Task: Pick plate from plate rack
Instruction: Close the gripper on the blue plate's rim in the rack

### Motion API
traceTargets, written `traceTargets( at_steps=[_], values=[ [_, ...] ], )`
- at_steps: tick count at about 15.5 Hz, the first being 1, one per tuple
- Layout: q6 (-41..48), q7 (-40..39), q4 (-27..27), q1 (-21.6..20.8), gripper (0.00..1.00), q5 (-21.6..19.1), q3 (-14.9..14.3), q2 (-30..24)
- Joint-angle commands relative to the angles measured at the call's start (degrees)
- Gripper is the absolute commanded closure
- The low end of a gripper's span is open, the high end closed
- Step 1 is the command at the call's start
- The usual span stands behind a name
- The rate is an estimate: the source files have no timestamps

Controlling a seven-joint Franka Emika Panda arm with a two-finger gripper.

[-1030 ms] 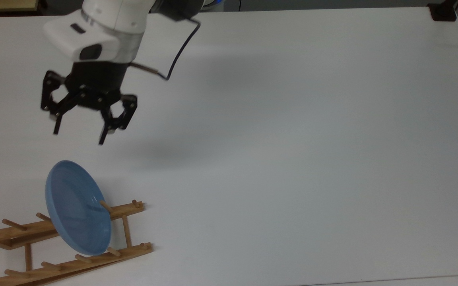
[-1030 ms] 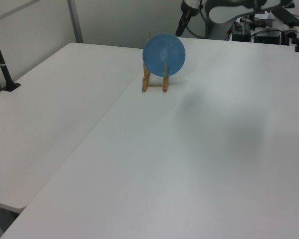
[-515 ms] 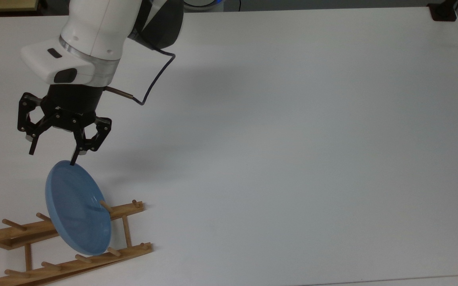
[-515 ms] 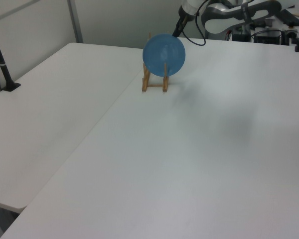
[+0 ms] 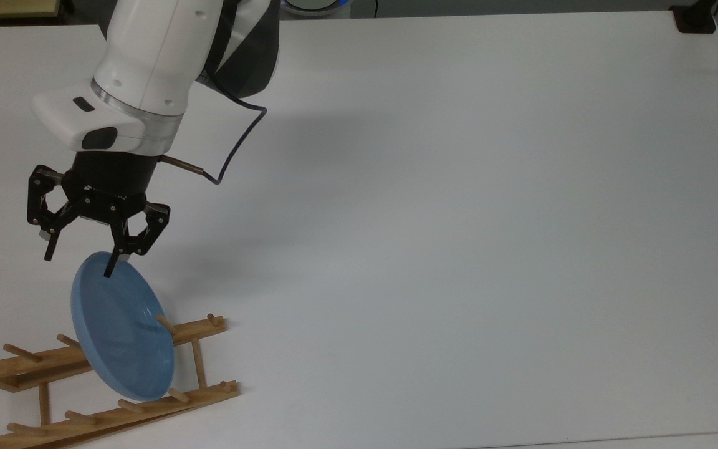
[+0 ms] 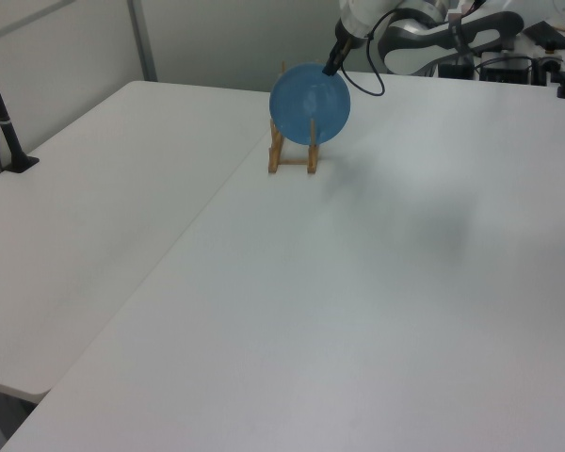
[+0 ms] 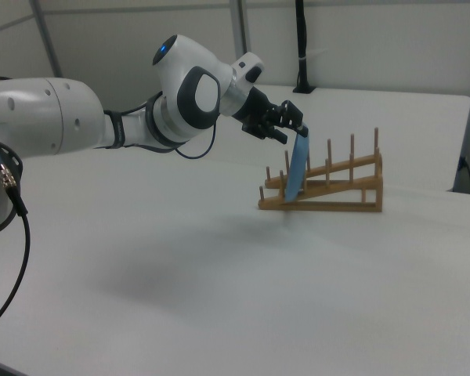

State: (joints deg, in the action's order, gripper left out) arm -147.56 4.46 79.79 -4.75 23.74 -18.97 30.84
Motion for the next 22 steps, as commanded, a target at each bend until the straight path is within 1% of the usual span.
traceTargets(
  at_steps=[1, 5, 10, 15, 17, 22],
  values=[
    [-3.0, 3.6, -1.0, -0.5, 0.40, 0.9, -0.9, 1.8],
    [-3.3, 3.2, -1.0, -0.3, 0.56, 1.2, -0.9, 2.8],
    [-3.3, 2.9, -1.0, -0.1, 0.81, 1.5, -1.0, 2.8],
    [-3.3, 0.9, -1.8, 0.1, 1.00, 1.5, -1.1, 2.6],
    [-3.3, 0.6, -1.8, 0.0, 1.00, 1.5, -1.7, 2.5],
    [-5.1, -0.6, -2.0, 0.0, 1.00, 1.6, -1.9, 1.8]
  ],
)
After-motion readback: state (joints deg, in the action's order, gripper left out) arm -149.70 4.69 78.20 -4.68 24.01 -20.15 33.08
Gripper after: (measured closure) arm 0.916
